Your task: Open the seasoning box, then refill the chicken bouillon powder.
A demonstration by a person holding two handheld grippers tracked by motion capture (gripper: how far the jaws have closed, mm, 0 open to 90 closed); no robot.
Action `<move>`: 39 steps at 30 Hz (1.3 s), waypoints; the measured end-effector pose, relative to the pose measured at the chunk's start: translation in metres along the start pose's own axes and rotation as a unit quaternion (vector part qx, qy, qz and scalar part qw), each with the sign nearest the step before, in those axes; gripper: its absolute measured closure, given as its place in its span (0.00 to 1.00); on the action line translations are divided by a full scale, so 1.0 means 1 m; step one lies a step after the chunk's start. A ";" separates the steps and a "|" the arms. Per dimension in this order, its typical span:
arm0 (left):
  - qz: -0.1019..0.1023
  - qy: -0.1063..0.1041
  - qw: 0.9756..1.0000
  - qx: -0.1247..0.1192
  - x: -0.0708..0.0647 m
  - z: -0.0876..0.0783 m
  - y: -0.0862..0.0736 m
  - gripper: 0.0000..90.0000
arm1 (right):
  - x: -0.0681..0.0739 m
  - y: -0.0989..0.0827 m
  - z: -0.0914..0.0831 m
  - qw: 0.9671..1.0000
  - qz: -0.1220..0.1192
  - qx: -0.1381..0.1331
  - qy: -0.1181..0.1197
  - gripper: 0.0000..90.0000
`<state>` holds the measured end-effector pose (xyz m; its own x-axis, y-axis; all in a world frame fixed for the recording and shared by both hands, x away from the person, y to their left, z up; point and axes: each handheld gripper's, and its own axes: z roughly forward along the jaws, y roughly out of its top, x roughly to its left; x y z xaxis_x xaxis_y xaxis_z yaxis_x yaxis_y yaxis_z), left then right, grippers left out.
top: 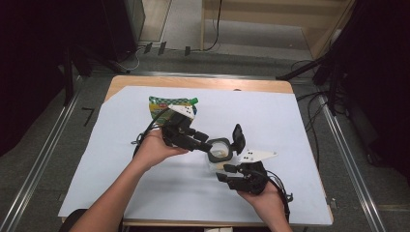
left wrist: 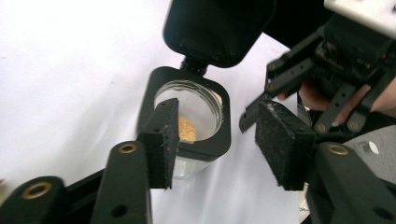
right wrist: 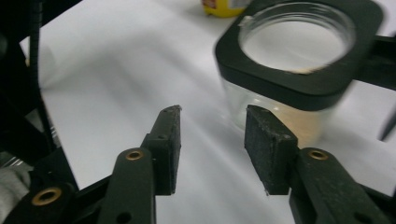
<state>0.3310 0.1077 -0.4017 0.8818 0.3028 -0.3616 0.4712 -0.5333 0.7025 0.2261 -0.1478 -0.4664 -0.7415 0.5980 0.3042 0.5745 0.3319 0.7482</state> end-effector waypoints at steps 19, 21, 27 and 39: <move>-0.034 0.049 0.998 -0.018 0.015 -0.052 -0.023 0.51 | 0.024 0.005 0.035 0.998 -0.048 0.013 0.045 0.59; -0.036 0.053 0.998 -0.017 0.017 -0.055 -0.025 0.51 | 0.025 0.006 0.036 0.998 -0.049 0.018 0.044 0.59; -0.041 0.054 0.997 -0.020 0.022 -0.064 -0.030 0.50 | 0.026 0.008 0.038 0.997 -0.056 0.020 0.043 0.58; -0.062 0.070 0.995 -0.035 0.033 -0.085 -0.042 0.49 | 0.027 0.008 0.041 0.997 -0.063 0.025 0.043 0.55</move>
<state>0.3384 0.2073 -0.3910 0.8034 0.4719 -0.3630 0.5693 -0.4304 0.7005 0.2248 -0.0992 -0.4758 -0.8350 0.4846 0.2606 0.4893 0.4373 0.7546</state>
